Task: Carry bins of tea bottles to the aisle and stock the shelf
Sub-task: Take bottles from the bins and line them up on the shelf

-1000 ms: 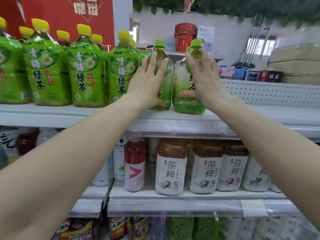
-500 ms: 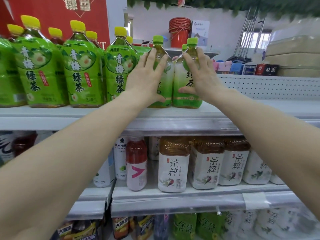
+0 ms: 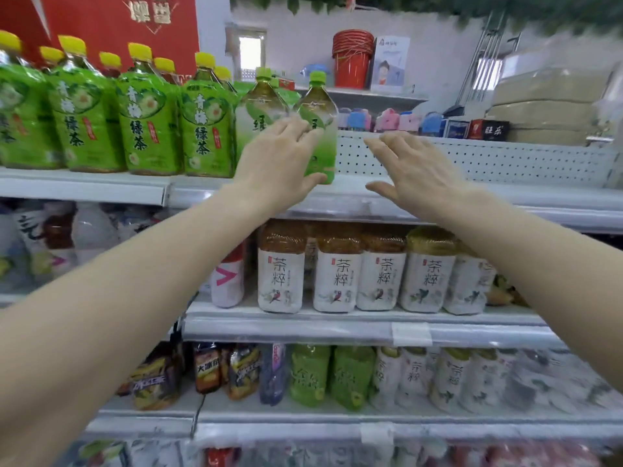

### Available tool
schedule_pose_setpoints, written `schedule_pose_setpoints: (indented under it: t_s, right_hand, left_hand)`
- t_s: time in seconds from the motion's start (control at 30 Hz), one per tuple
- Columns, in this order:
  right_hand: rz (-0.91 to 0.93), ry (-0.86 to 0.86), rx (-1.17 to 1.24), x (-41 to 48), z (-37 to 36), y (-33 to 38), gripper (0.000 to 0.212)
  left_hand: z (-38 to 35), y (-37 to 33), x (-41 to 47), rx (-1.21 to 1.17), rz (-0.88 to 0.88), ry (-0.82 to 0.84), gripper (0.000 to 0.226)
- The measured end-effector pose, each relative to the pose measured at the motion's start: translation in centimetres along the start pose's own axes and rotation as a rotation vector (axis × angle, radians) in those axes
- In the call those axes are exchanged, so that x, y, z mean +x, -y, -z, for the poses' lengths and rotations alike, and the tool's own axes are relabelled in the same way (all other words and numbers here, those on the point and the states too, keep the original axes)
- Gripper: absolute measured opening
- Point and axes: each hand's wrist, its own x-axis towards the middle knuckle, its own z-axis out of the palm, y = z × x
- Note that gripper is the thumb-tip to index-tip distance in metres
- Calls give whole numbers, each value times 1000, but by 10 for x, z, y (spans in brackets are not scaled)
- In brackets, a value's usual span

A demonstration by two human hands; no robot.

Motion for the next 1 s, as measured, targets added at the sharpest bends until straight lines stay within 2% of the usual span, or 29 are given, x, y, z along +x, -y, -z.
schedule_pose_setpoints:
  t_s: [0.13, 0.27, 0.5, 0.77, 0.87, 1.0]
  right_hand:
    - [25, 41, 14, -77, 14, -23, 71]
    - [58, 8, 17, -149, 13, -40, 64]
    - [117, 73, 96, -269, -45, -37, 65]
    - [76, 296, 295, -432, -139, 23, 60]
    - [11, 416, 395, -496, -179, 60, 59]
    - [-110, 547, 506, -586, -231, 113, 60]
  left_hand:
    - [3, -62, -33, -7, -19, 14, 67]
    - [-2, -121, -70, -41, -17, 39, 64]
    - [-33, -206, -153, -104, -23, 179, 63]
    - [-120, -277, -286, -314, 19, 473, 57]
    - [-163, -298, -346, -406, 54, 598, 56]
    - [-217, -325, -436, -471, 93, 674, 53]
